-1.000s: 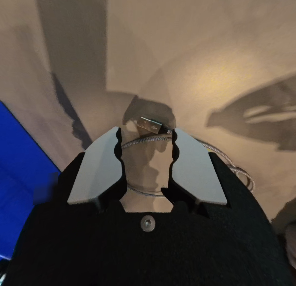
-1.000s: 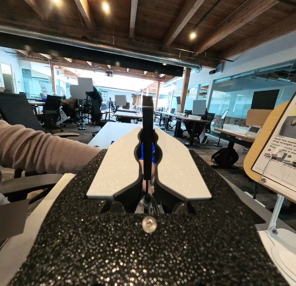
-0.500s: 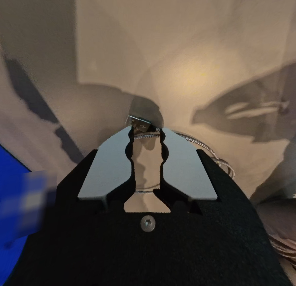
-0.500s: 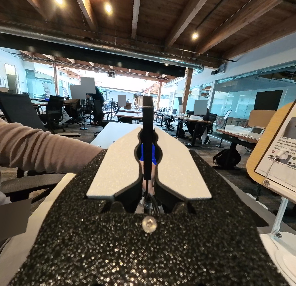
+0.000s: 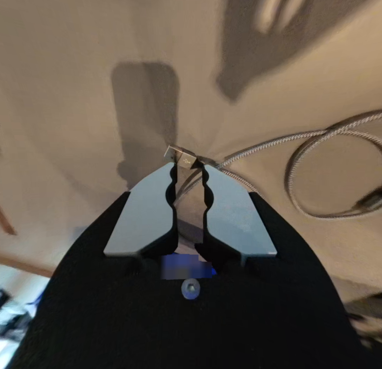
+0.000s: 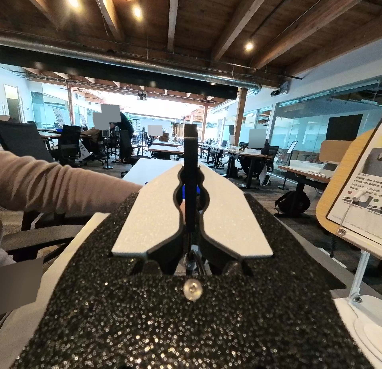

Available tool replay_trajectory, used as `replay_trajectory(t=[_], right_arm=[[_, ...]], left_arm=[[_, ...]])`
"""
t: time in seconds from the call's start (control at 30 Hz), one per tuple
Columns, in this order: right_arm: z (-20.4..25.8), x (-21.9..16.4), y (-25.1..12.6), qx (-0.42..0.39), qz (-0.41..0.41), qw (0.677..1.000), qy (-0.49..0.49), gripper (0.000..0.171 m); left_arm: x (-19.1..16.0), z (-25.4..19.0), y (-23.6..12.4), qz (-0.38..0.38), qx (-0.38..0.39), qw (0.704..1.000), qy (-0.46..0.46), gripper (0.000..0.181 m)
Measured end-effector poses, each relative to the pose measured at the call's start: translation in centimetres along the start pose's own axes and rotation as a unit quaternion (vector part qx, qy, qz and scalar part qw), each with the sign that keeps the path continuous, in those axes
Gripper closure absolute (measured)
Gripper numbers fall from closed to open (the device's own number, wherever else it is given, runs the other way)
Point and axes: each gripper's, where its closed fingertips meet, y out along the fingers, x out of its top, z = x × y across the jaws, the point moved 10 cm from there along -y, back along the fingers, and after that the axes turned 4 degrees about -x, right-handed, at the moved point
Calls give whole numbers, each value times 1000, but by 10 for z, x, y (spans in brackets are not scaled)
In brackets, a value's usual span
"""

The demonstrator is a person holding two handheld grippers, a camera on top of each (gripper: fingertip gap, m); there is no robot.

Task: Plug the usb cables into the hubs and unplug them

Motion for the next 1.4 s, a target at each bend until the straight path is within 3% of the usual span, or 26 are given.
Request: replay_trajectory(t=[0.1, 0.17, 0.4, 0.53, 0.67, 0.73, 0.93, 1.17, 1.3, 1.4], right_arm=[[0, 0, 0, 1, 1, 1000, 1, 161], [0, -1, 1, 2, 3, 1000, 1, 161], [-1, -2, 2, 5, 5, 1000, 5, 161], [-2, -3, 3, 5, 7, 1000, 7, 162], [-1, -4, 3, 4, 9, 1000, 6, 162], [-1, -3, 3, 3, 10, 1000, 6, 161], [-2, -4, 2, 2, 8, 1000, 8, 162], [-3, -5, 3, 3, 10, 1000, 10, 162], [-4, -6, 4, 2, 14, 1000, 13, 161], [-6, -9, 6, -3, 28, 999, 19, 162]], left_arm=[[-9, -3, 0, -35, 46, 996, 71, 158], [-15, -2, -1, -71, 47, 994, 63, 158], [-36, 9, -5, -200, -30, 974, -99, 153], [-40, 10, -2, -229, -56, 952, -196, 148], [-32, 10, 4, -245, -109, 910, -316, 122], [-28, 10, 7, -236, -91, 910, -329, 129], [-17, 6, 11, -208, -71, 911, -350, 134], [-15, -1, 11, -159, -9, 936, -314, 163], [-21, -8, 8, -187, 25, 950, -248, 163], [-33, -19, -6, -258, 88, 940, -203, 163]])
